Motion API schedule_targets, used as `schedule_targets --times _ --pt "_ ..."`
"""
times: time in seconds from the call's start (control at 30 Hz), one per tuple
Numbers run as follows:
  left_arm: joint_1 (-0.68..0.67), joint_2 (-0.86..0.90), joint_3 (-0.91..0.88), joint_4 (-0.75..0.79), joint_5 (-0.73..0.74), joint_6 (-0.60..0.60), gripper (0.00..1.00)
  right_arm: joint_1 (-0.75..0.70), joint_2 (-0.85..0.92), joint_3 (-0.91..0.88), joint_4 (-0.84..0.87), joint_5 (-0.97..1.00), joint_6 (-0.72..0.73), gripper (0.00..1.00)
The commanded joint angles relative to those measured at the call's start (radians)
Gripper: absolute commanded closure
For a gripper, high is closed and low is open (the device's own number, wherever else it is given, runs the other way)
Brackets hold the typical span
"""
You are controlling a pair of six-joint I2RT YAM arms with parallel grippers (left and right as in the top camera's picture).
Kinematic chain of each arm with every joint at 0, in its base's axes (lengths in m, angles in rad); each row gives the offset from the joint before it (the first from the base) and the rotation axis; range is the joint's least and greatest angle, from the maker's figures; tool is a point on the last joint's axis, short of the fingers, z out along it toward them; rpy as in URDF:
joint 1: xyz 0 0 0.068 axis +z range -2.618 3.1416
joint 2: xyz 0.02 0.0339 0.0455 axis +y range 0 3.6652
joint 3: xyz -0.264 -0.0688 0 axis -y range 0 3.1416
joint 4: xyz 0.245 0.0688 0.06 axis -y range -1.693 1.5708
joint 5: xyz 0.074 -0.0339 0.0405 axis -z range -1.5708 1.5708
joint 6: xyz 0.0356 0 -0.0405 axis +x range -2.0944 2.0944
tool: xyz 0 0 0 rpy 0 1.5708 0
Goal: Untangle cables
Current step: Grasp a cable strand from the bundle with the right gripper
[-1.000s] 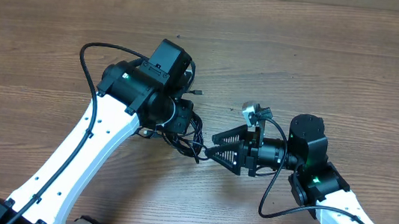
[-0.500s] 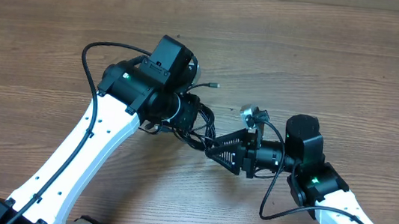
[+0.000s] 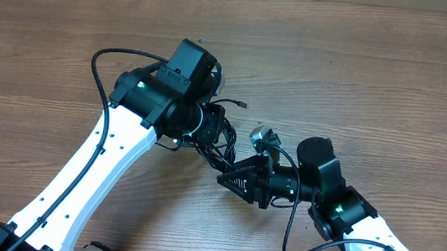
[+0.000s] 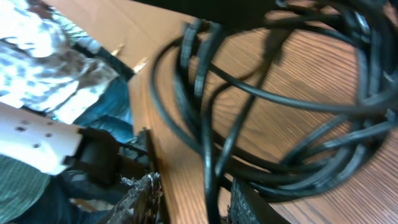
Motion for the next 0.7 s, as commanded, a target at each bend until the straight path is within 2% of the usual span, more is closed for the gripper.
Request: schedule_targets --times 0.0,0.07,0.23,0.37,0.53,0.67 --pt "-0.009 0.005 0.029 0.01 0.046 -0.021 0.96 0.005 0.012 0.012 -0.003 0.082 -0.005 0.68" --pt "-0.009 0.005 0.029 0.01 0.048 -0.021 0.96 0.005 0.022 0.012 -0.005 0.086 -0.005 0.73" --pt "-0.023 0.005 0.029 0.01 0.047 -0.021 0.96 0.005 0.037 0.012 -0.003 0.086 -0.005 0.96" --pt "-0.023 0.005 0.029 0.008 0.047 -0.02 0.96 0.005 0.037 0.012 -0.004 0.107 0.015 0.96" --pt "-0.023 0.005 0.029 -0.008 0.027 -0.006 0.96 0.004 0.037 0.012 -0.012 0.256 0.154 0.96" --pt "-0.023 0.005 0.029 -0.032 -0.058 -0.038 0.96 -0.003 0.037 0.012 -0.019 0.282 0.189 0.96"
